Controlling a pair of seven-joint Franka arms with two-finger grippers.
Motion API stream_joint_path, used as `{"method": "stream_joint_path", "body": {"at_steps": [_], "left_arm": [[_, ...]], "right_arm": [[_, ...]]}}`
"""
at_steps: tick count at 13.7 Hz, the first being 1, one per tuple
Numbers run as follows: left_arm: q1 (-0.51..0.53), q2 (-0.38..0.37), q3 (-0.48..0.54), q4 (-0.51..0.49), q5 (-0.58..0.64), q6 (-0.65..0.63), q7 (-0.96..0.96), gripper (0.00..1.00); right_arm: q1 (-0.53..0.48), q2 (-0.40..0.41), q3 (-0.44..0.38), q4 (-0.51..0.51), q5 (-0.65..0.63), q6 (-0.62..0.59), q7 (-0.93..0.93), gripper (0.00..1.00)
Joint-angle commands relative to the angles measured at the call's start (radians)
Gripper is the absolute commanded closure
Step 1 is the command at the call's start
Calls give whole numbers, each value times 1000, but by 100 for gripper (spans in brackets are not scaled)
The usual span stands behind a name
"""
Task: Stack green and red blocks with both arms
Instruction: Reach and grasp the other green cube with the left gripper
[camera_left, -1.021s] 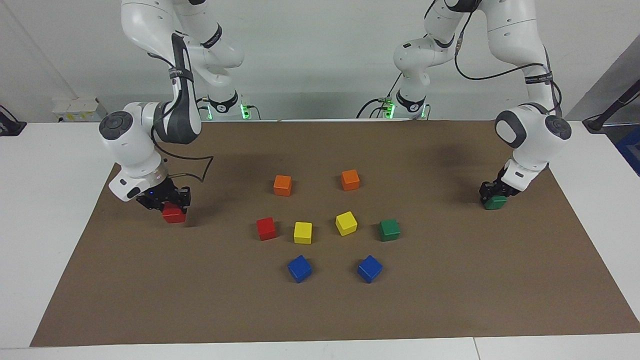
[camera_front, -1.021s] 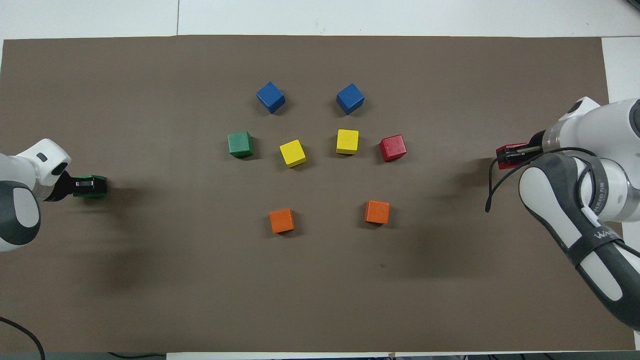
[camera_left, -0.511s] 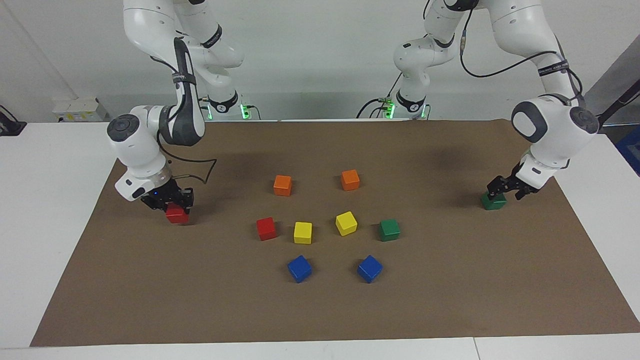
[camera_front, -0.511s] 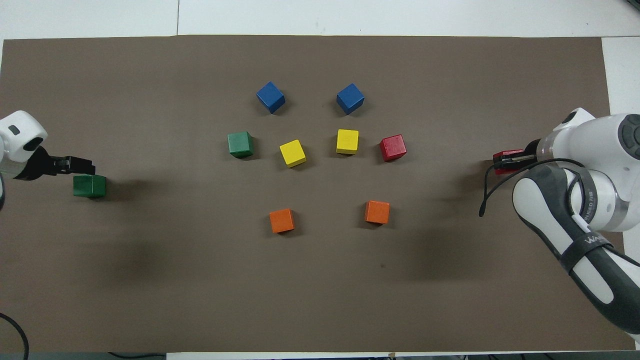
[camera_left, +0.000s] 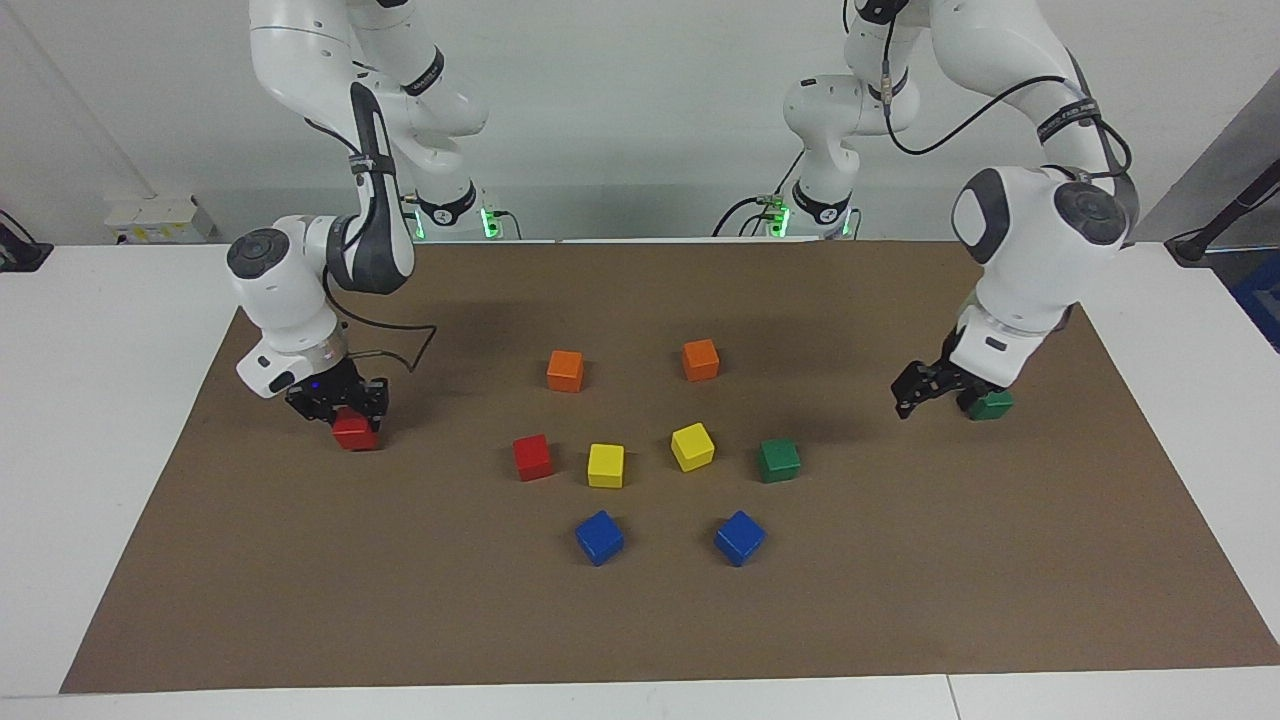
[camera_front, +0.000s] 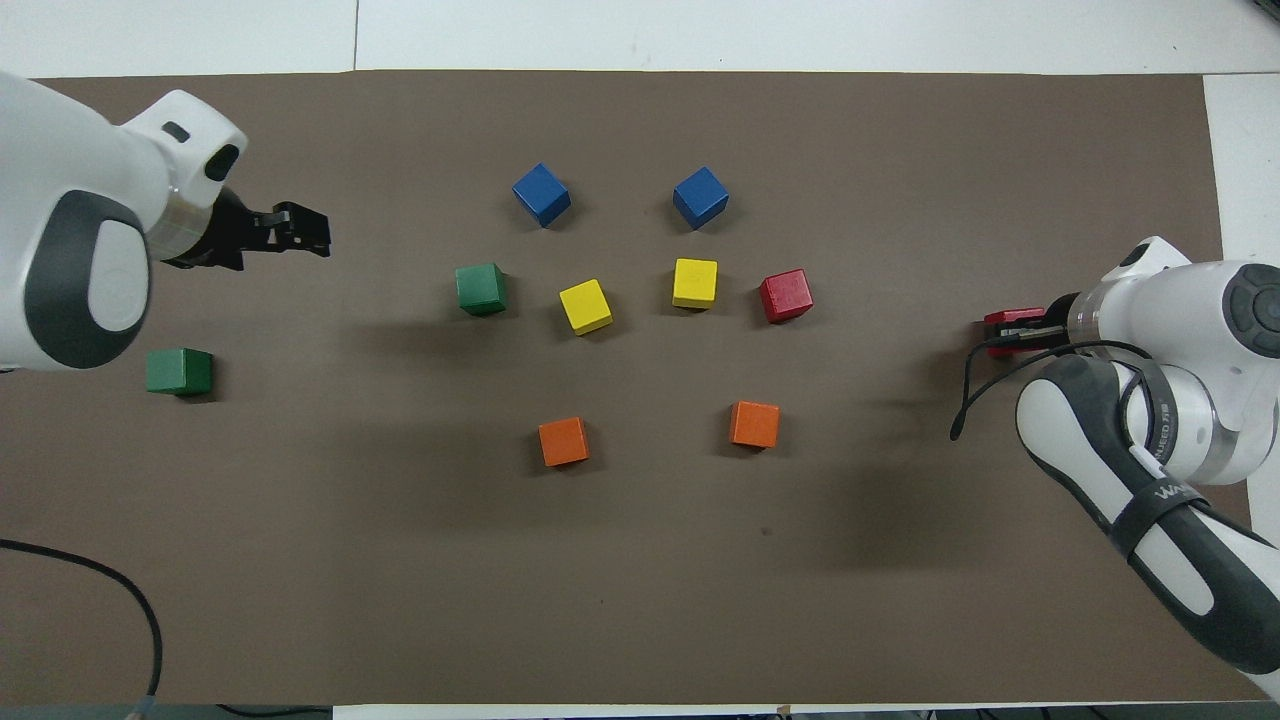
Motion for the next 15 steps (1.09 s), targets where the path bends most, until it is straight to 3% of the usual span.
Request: {"method": "stream_joint_path", "body": {"at_steps": [1, 5, 15], "left_arm": [[-77, 78, 18, 61, -33, 13, -2, 0], [-177, 181, 20, 58, -25, 145, -80, 0], [-231, 253, 21, 43, 19, 231, -105, 0]], "right_arm": [[-16, -14, 10, -21, 6, 24, 2, 100], [-16, -15, 10, -28, 6, 21, 4, 100], [-16, -18, 10, -44, 6, 14, 4, 100]]}}
